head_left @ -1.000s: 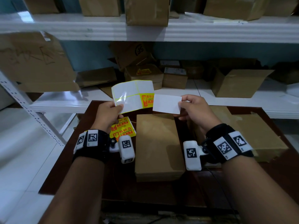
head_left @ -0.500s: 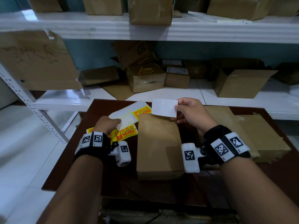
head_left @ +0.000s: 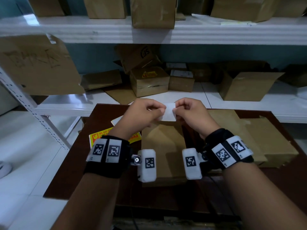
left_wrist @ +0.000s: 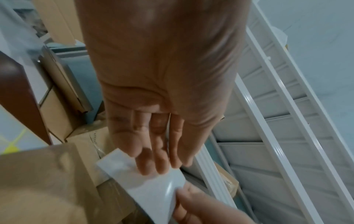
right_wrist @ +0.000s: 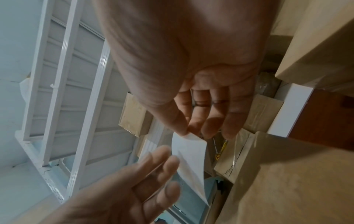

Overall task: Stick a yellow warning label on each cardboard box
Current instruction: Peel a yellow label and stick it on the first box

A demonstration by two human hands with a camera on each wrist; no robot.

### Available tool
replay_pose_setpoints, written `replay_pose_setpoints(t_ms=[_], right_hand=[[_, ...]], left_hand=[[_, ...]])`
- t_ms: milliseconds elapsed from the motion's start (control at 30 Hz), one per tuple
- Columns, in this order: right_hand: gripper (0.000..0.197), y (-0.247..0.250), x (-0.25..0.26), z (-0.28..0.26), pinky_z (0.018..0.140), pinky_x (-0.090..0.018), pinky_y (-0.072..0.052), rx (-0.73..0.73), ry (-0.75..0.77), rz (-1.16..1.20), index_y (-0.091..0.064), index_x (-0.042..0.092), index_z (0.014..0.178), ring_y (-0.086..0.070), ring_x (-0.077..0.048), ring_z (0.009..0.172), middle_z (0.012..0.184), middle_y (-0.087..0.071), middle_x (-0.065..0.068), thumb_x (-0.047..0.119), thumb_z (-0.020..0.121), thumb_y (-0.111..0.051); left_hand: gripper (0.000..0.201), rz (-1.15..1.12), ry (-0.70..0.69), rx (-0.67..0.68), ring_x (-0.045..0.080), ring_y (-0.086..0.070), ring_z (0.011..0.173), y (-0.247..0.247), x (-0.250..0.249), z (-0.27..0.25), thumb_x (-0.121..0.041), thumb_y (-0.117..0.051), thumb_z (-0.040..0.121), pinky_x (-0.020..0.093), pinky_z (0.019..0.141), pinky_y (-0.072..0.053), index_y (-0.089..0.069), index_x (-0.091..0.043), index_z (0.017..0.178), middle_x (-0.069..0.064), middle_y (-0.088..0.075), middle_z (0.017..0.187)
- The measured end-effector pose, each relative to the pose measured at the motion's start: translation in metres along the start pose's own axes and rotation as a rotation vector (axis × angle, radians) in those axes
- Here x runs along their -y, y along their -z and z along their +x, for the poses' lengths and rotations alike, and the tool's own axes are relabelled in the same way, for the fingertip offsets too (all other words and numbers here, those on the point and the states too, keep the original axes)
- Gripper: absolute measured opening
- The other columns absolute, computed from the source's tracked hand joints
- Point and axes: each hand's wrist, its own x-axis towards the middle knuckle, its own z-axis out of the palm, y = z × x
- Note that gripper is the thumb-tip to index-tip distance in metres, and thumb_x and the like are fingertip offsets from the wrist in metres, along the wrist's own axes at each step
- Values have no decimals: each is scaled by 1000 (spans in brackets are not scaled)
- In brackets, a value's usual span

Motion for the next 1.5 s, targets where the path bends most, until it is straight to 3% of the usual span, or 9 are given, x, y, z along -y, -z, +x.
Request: replay_pose_setpoints(t_ms=[100, 300, 433, 567, 700, 867, 967, 1233, 1500], right_hand=[[6, -3, -3, 2, 69, -35, -53, 23, 25, -14, -70, 15, 86, -62, -17, 66, 72, -68, -5, 8, 87, -70], [5, -8, -7, 5, 81, -40, -56, 8, 62, -20, -75, 18, 85, -66, -15, 75, 82, -75, -7, 16, 88, -70], [14, -10, -4, 2, 75, -29, -50, 39, 111, -11, -76, 22, 87, -66, -12, 77, 83, -74, -1, 17, 95, -65], [22, -13, -4, 3, 72, -27, -49, 66, 117, -12, -75, 30, 84, -70, -15, 82, 81, -74, 8, 19, 97, -61], [14, -11, -2, 2, 66, -20, -50, 78, 122, -17, -76, 22, 97, -68, -12, 78, 90, -75, -6, 14, 96, -64], [16, -6, -12, 10, 75, -33, -55, -31, 85, -11, -74, 26, 97, -68, -14, 85, 89, -72, 1, 12, 89, -72], [20, 0, -14, 11, 74, -32, -57, -87, 54, 18, -69, 21, 106, -69, -18, 92, 93, -66, 3, 13, 88, -74], [14, 0, -8, 7, 66, -34, -51, -38, -9, 65, -64, 17, 81, -62, -12, 66, 72, -67, 3, 18, 94, -69], [15, 5, -7, 4, 58, -28, -52, 32, -23, 211, -62, 16, 85, -60, -12, 64, 68, -66, 5, 5, 92, -68]], left_hand=[[16, -44, 15, 0, 1, -65, 70, -8, 3, 4, -15, -68, 92, 19, 52, -51, -74, -15, 107, 5, -72, 89], [17, -76, 14, -36, 6, -67, 75, -10, 8, 7, -16, -70, 91, 25, 57, -54, -74, -17, 107, 3, -74, 96], [20, -90, 10, -55, 11, -63, 75, -10, 9, 8, -21, -73, 89, 32, 63, -57, -72, -17, 108, 3, -72, 100], [25, -82, 1, -80, 7, -62, 70, -9, 12, 11, -26, -78, 84, 26, 56, -54, -72, -18, 107, 2, -72, 99], [16, -94, 9, -139, 9, -65, 77, -7, 16, 13, -29, -79, 82, 30, 64, -51, -72, -25, 96, -2, -72, 92], [6, -158, 4, -160, 9, -64, 74, 0, 12, 12, -18, -66, 93, 27, 59, -53, -71, -19, 96, 5, -70, 90], [11, -231, 25, -138, 7, -65, 75, 6, 11, 12, -17, -63, 96, 24, 58, -52, -70, -14, 103, 1, -73, 87], [11, -293, 29, -101, 9, -67, 76, 10, 14, 10, -18, -64, 95, 27, 63, -53, -71, -15, 103, 0, -75, 86], [12, -328, 36, -133, 13, -68, 82, 14, 19, 11, -18, -65, 94, 29, 65, -54, -72, -14, 104, 3, -76, 90]])
